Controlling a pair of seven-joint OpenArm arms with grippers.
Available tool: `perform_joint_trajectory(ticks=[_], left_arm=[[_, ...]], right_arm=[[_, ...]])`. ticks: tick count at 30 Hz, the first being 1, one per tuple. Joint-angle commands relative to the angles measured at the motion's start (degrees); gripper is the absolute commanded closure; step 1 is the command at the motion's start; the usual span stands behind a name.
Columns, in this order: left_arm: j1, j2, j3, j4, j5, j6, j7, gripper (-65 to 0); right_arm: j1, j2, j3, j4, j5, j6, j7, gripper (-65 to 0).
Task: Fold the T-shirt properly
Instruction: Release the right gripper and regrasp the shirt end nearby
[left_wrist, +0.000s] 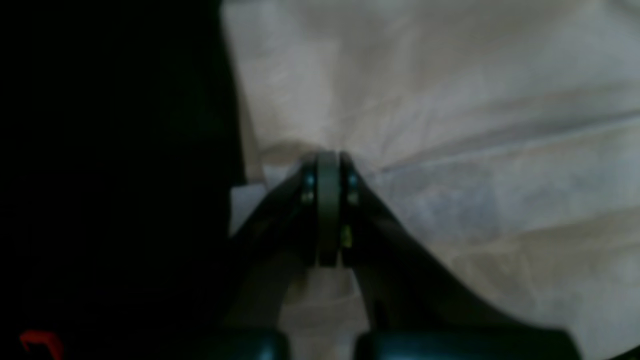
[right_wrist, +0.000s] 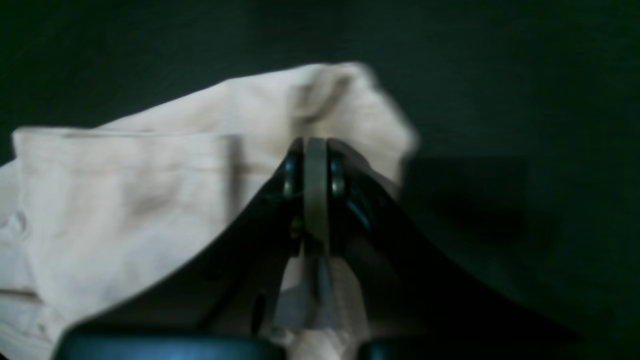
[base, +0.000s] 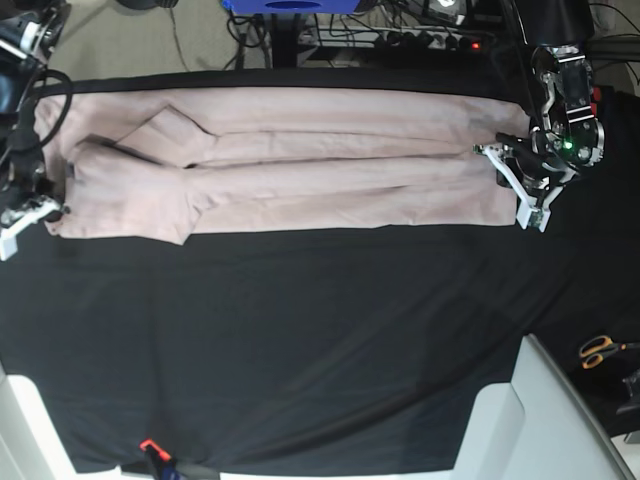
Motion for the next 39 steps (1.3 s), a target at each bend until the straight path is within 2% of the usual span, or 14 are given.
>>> perform_joint_trajectory(ticks=[1,6,10,13,15,18,23,39], left_arm=[[-0.9,-0.7,-0.2,0.4,1.1,0.3,0.2,0.0],[-0.7,-0.9,-0.6,1.0,1.2,0.2,0.2,0.0],[1.0,-0.9,-0.9,6.1,1.1,0.2,0.5,0.0],[2.2,-0.8,-0.9,10.3,1.1,0.2,0.5,0.0],[2.8,-0.7,-0.9,11.4,1.1,0.2,0.5,0.0],[2.5,-0.6,-0.7,11.3,1.1,0.2,0.5,0.0],[2.6,-0.6,-0.8,11.1,1.1,0.2,0.5,0.0],[1.1,-0.9,-0.9,6.3,1.1,0.2,0.5,0.0]], right_arm=[[1.2,1.7,0.2,0.3,0.7,0.4,1.7,-0.5],[1.0,2.4,0.2,1.6,0.7,-1.9,3.5,-0.3],[-3.9,1.5,0.4,14.9,1.0,-1.7,-0.7,-0.3],[-9.2,-3.9,0.7,28.9,1.1,-1.7,-6.2,-0.3],[-11.9,-6.4,0.3,33.6,1.0,-1.7,-6.6,-0.3],[-12.2,-8.3,-0.3,33.1,0.8,-1.7,-6.7,-0.3],[-12.1,-8.4,-6.2,30.1,0.8,-2.2,-6.5,-0.3],[-19.6,-9.0,-6.2,28.6,0.8,-2.3,-6.7,-0.3]])
